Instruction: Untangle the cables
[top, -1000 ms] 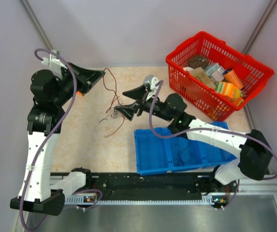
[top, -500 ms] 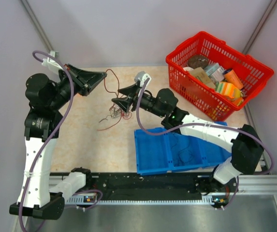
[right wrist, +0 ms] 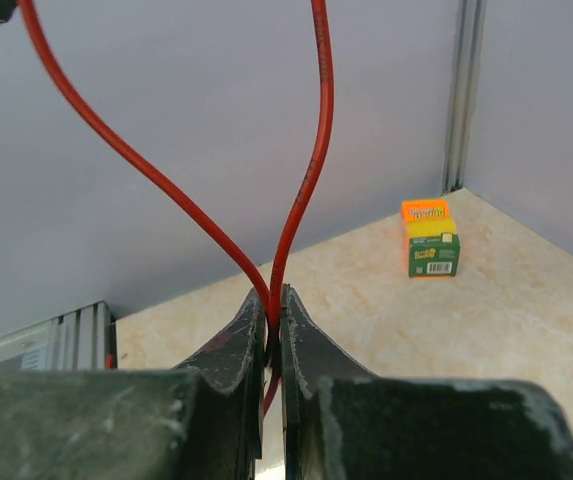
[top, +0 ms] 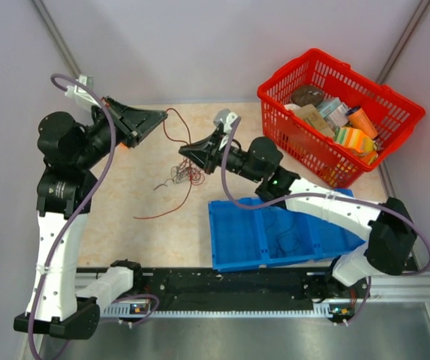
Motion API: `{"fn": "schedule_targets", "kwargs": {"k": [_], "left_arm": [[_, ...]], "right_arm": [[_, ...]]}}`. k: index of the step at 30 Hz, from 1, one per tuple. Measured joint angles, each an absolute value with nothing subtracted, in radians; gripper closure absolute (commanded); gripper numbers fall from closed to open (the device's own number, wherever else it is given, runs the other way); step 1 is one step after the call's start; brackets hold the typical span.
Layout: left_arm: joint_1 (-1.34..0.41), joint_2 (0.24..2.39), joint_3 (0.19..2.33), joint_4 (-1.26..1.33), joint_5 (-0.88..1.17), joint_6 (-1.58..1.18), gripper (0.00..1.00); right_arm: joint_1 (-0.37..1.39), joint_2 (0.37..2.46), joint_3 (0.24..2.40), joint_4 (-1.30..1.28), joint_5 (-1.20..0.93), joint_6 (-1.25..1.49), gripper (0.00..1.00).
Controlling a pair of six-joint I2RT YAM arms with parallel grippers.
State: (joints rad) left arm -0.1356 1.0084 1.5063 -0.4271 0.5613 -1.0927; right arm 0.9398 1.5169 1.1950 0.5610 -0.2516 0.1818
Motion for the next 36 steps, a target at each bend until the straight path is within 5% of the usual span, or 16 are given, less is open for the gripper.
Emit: {"fn": "schedule_targets", "kwargs": {"k": [4,5,7,14,24,36], "left_arm": [[-0.136,1.013,1.509,-0.429,0.556,-1.019,0.54],[-0.136,1.013,1.509,-0.432,0.552,-0.999,0.40],[-0.136,1.011,1.501,-0.434,0.542,-0.955,0.31],[-0.136,0.966,1.396,-0.482,0.490,-0.810,0.38],[-0.136,0.870,1.300,-0.546,0.461,-0.681,0.41],[-0.136,0.796,1.163,-0.551,0.508,-0.645,0.40]], "right_arm": [[0.940,1.380,1.126,0.468,-0.212,0.194,1.00],[0.940,1.333,1.107,0.445,-0.194,0.192,1.00],[0.939,1.236,1.070,0.408,-0.142,0.186,1.00],[0.907,1.027,0.969,0.293,-0.055,0.197,1.00],[0.956,1.031,0.685,0.184,-0.054,0.289,1.00],[0.960,0.719,0.668,-0.300,0.342,0.509,1.00]]}}
